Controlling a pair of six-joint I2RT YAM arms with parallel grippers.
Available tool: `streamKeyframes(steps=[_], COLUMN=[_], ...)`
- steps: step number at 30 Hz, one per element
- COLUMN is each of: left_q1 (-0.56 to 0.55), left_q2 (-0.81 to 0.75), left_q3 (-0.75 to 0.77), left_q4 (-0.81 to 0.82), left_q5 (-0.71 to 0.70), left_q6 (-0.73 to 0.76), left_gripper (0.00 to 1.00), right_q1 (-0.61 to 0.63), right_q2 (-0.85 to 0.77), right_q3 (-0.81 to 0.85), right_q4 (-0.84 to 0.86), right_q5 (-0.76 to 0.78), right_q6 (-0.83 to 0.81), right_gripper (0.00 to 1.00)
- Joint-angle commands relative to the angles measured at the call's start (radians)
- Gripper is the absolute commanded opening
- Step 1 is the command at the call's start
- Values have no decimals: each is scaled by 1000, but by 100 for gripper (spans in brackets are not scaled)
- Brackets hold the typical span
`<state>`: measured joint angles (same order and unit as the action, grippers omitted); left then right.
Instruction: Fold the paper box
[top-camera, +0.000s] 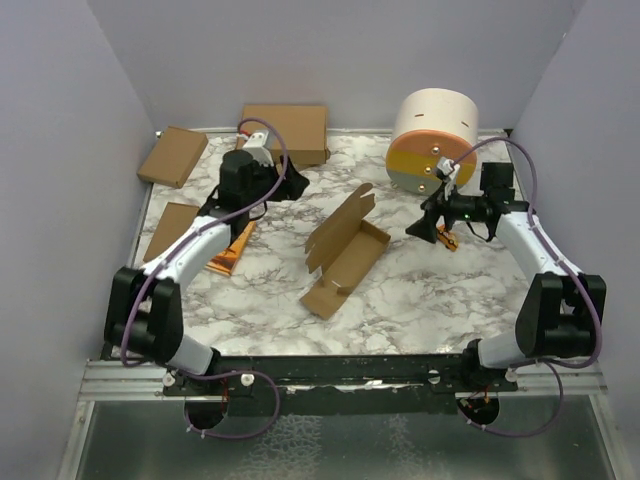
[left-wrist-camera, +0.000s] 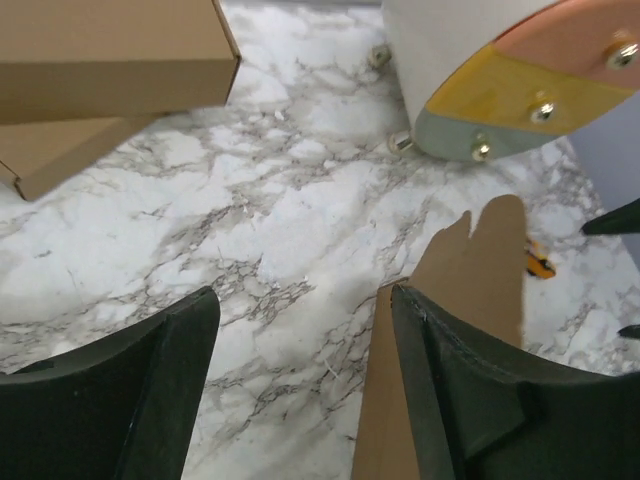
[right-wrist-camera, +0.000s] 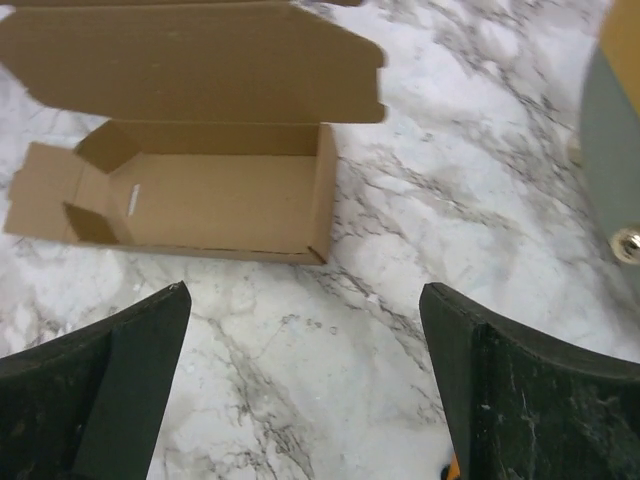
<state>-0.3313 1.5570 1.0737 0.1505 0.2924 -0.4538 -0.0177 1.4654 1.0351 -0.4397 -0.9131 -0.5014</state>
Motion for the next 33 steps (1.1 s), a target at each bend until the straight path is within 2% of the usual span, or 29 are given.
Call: streamKeyframes(steps=[1, 3, 6, 10, 12, 13, 15, 17, 20, 24, 28, 30, 33], left_q1=[22, 24, 24, 22, 12, 4, -15, -32, -54, -91, -100, -100, -100], left_q2=[-227, -338, -457, -621, -696, -727, -763, -760, -726, -702, -685, -674, -661], left_q3=[-124, -189, -281, -463, -534, -551, -564, -553, -541, -564, -585, -585, -586], left_q4=[116, 112, 72, 123, 129, 117, 77, 8, -30, 28, 69, 59, 51], left_q5=[-38, -9, 95, 185, 167, 144, 88, 16, -3, -23, -45, -56, -66], left_q6=[103, 111, 104, -7, -39, -38, -14, 21, 26, -12, -47, -56, -63], left_gripper=[81, 91, 92, 89, 88, 87, 85, 83, 80, 80, 77, 75, 74], right_q1=[-8, -8, -8, -7, -7, -7, 7, 61, 149, 223, 262, 276, 301], right_q2=[-23, -15, -48, -165, -168, -136, -29, 74, 158, 220, 295, 335, 362], right_q3=[-42, -19, -34, -184, -227, -197, -59, 77, 174, 182, 195, 222, 223], right_q4=[-110, -155, -138, 102, 258, 247, 56, -47, -60, -27, 2, -7, 17], right_q5=[-265, -262, -256, -270, -261, -284, -339, -227, -5, 154, 309, 355, 414], right_q6=[-204, -235, -272, -306, -164, -161, -277, -247, -145, -59, 12, 28, 37], right_gripper=[100, 100, 100, 100, 99, 99, 98, 93, 92, 85, 66, 60, 57])
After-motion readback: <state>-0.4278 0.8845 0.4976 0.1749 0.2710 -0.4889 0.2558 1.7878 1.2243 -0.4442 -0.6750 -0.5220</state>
